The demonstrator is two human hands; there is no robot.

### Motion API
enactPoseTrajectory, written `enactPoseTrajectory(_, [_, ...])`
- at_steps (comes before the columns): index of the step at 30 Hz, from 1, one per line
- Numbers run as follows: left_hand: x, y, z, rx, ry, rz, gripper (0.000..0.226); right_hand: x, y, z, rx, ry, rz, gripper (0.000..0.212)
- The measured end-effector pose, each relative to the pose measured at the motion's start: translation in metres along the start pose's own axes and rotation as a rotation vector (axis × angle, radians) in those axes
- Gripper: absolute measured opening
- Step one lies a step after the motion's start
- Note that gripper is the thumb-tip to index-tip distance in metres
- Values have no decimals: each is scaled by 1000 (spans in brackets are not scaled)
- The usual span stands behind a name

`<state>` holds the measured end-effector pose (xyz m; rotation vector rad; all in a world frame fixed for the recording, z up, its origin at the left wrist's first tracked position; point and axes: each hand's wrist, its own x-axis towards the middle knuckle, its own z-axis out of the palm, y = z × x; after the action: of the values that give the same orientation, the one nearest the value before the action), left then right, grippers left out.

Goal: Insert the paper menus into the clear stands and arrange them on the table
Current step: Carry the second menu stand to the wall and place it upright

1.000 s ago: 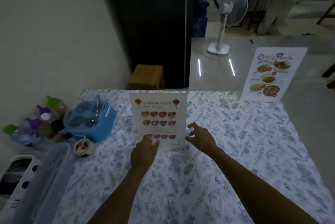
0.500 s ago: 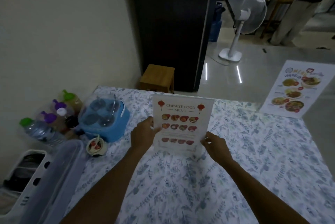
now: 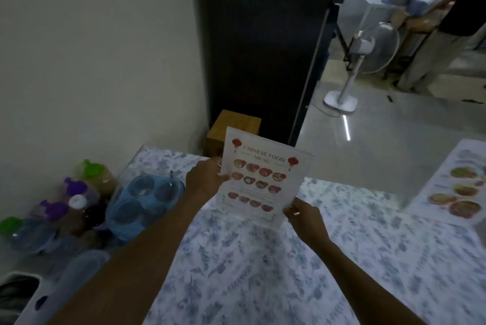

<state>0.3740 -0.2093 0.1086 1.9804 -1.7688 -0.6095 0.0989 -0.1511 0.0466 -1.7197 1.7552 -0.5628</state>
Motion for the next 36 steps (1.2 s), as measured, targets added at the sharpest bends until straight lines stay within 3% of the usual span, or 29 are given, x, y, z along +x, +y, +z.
enactPoseTrajectory(11, [102, -95, -63, 10, 58, -110, 30, 115, -73, 84, 38, -68, -76, 28])
enactPoseTrajectory(22, [157, -191, -117, 15, 225, -217, 36, 199, -154, 171, 83, -108, -203, 22])
enactPoseTrajectory(36, [197, -231, -138, 113, 364, -241, 27, 249, -202, 220, 76, -139, -326, 24])
